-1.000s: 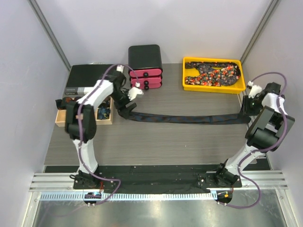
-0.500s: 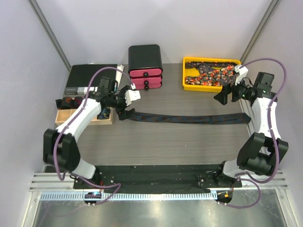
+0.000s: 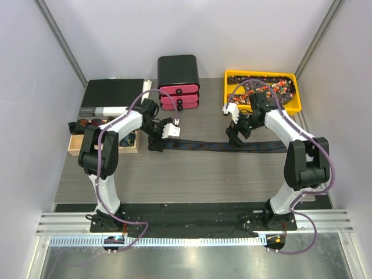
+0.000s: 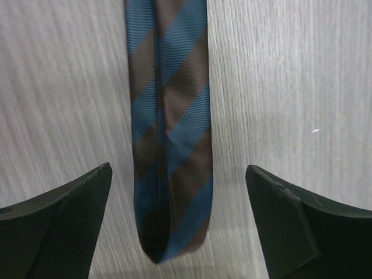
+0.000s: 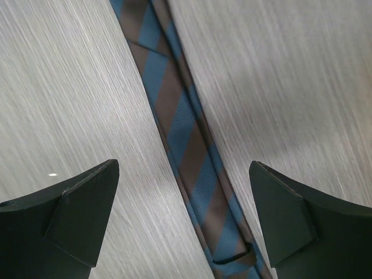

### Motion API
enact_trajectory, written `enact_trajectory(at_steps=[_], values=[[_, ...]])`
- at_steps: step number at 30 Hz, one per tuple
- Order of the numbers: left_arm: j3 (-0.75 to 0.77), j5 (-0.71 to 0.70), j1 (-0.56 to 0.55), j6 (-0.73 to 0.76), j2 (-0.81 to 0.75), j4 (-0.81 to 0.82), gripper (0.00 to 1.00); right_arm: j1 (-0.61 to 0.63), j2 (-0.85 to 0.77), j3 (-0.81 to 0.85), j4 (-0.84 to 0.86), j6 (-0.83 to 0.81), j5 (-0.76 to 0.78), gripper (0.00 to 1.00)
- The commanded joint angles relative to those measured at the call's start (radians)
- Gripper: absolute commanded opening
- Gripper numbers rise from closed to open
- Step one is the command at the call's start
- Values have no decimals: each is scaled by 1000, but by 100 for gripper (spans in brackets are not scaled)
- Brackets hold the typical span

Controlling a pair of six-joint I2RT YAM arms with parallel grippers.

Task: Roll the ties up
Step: Flatten out the tie at the center of the board.

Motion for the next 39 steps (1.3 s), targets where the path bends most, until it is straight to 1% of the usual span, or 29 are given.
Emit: enact_trajectory(at_steps=[1, 4, 5, 7, 8, 10, 11, 12, 13, 14, 15, 16, 17, 19, 20, 21, 22, 23, 24, 25, 27, 28, 30, 31, 33, 35, 36, 37, 39], values=[[34, -55, -17, 50, 48, 20, 93, 38, 41, -27, 41, -107, 91, 99], [79, -75, -17, -1, 97, 26, 82, 50, 86, -30, 49, -131, 112, 97], [106, -81, -17, -30, 108, 22, 75, 50, 110, -28, 48, -137, 117, 95], [134, -78, -17, -53, 140, -13, 69, 50, 129, -30, 46, -159, 125, 93], [164, -69, -19, -67, 151, -35, 63, 50, 141, -39, 44, -191, 128, 89], [186, -37, -17, -84, 168, -97, 59, 50, 152, -47, 43, -215, 141, 83], [203, -25, -19, -108, 171, -116, 54, 50, 162, -59, 41, -246, 149, 74], [209, -3, -19, -120, 174, -141, 51, 50, 165, -64, 32, -260, 163, 70], [212, 3, -20, -133, 174, -174, 49, 49, 169, -67, 25, -272, 170, 60], [209, 9, -20, -145, 171, -194, 40, 46, 172, -76, 17, -283, 174, 56], [203, 12, -22, -169, 166, -208, 37, 35, 170, -76, -12, -307, 172, 53], [194, 15, -25, -192, 153, -222, 34, 27, 170, -76, -34, -317, 169, 46], [171, 23, -26, -223, 148, -234, 30, 17, 169, -73, -57, -332, 163, 42], [140, 75, -29, -269, 133, -292, 28, -11, 162, -73, -135, -384, 158, 36], [120, 95, -36, -294, 122, -311, 27, -20, 159, -76, -164, -407, 157, 36], [91, 112, -40, -339, 108, -302, 27, -26, 153, -78, -208, -436, 157, 36], [18, 132, -46, -376, 61, -275, 27, -37, 143, -93, -218, -440, 166, 36], [-21, 131, -62, -419, 39, -176, 27, -40, 132, -100, -221, -444, 171, 37], [-57, 129, -71, -467, 13, -129, 27, -42, 123, -110, -224, -449, 175, 38], [-114, 131, -79, -540, -5, -91, 27, -43, 107, -116, -227, -450, 180, 41], [-150, 125, -94, -608, -42, 15, 28, -43, 92, -110, -229, -432, 171, 45], [-171, 109, -98, -657, -51, 49, 29, -43, 87, -93, -232, -403, 163, 49], [-187, 91, -100, -667, -79, 89, 33, -45, 67, -68, -239, -360, 132, 53], [-193, 80, -100, -659, -91, 91, 44, -43, 61, -39, -239, -305, 123, 56], [-204, 54, -99, -638, -137, 77, 56, -42, 43, 14, -250, -250, 91, 61], [-211, 36, -92, -576, -198, 48, 61, -45, 15, 47, -258, -153, 30, 64], [-225, 34, -88, -552, -220, 14, 66, -43, 3, 70, -256, -116, -1, 69], [-234, 29, -77, -505, -243, -3, 67, -43, -8, 80, -252, -43, -29, 70], [-274, 8, -62, -478, -314, -27, 71, -14, -40, 85, -215, 46, -98, 70]])
